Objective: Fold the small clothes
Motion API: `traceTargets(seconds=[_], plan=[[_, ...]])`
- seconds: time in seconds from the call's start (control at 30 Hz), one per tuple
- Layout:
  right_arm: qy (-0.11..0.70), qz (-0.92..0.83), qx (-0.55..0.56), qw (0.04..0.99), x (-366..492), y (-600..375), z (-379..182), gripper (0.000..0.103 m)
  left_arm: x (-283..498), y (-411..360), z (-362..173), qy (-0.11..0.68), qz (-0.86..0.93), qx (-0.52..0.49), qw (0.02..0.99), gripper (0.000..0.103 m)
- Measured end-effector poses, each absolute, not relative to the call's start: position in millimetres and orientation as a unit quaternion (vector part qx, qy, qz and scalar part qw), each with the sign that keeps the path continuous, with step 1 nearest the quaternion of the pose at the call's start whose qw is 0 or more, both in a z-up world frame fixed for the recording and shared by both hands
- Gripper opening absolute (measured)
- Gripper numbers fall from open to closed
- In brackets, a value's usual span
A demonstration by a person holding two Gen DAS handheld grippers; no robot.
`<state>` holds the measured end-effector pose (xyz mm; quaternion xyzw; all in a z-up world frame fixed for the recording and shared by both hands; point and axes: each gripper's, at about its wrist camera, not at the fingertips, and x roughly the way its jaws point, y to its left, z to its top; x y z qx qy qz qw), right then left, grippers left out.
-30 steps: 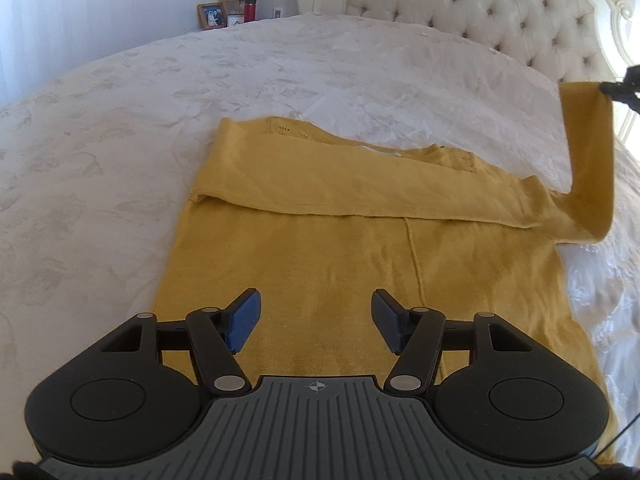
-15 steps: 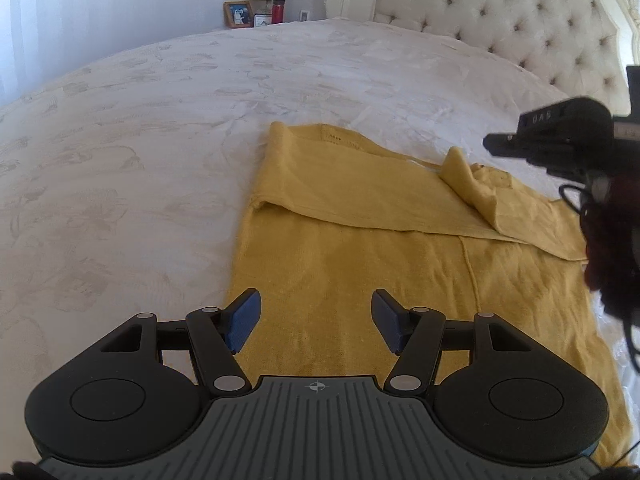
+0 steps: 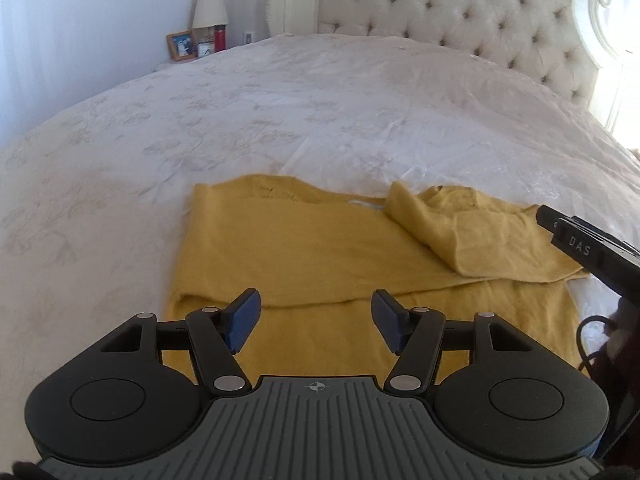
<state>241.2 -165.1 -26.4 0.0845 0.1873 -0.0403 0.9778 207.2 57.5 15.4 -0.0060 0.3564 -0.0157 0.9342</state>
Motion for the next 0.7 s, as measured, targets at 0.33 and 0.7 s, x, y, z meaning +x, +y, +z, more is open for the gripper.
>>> traceTargets(seconds=[0.33, 0.7], plan=[[0.229, -0.082, 0.153, 0.958, 259.2, -206.4, -51.0, 0.057, 280.8, -28.5, -7.5, 0.352, -0.087, 0.041, 0.931, 0.060], [0.237, -0.106, 0.207, 0.943, 256.8, -232.6, -59.0, 0.057, 308.8, -71.8, -47.3, 0.369, -0.076, 0.113, 0.919, 0.060]])
